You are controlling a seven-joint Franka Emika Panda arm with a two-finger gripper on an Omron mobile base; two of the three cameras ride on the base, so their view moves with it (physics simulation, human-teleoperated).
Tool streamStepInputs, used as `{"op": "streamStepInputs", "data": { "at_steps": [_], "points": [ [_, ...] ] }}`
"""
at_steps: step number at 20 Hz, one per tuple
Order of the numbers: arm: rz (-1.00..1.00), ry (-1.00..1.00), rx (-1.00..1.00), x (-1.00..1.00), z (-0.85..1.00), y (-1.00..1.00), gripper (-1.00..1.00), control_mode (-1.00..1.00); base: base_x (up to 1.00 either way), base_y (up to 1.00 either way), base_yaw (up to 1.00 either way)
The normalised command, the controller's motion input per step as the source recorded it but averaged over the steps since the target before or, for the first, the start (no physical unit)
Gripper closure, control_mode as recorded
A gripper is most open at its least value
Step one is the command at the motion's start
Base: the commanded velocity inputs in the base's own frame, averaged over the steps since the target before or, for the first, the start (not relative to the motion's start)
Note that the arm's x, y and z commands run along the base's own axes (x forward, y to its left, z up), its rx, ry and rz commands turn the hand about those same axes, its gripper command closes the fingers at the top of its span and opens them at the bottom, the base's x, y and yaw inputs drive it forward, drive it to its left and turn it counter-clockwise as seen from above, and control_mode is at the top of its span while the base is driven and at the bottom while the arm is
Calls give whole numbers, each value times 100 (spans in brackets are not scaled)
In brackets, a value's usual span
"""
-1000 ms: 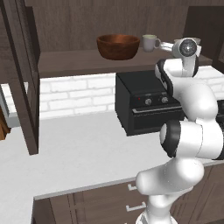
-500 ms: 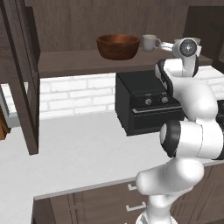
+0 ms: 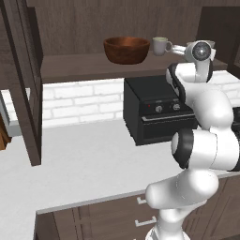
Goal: Gather all objects into one cabinet and sort the glasses and bowls to opposite sides.
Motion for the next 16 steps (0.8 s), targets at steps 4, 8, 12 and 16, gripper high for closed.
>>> {"op": "streamStepInputs", "data": {
  "at_steps": [4,8,12,16],
  "points": [
    [0,0,0,0,0,0,-100,-100,0,0,0],
    [0,-2,0,-38,0,-4,-100,-100,0,0,0],
    [0,-1,0,-100,0,-4,-100,-100,0,0,0],
    [0,1,0,-100,20,5,-100,-100,0,0,0]
  ]
}}
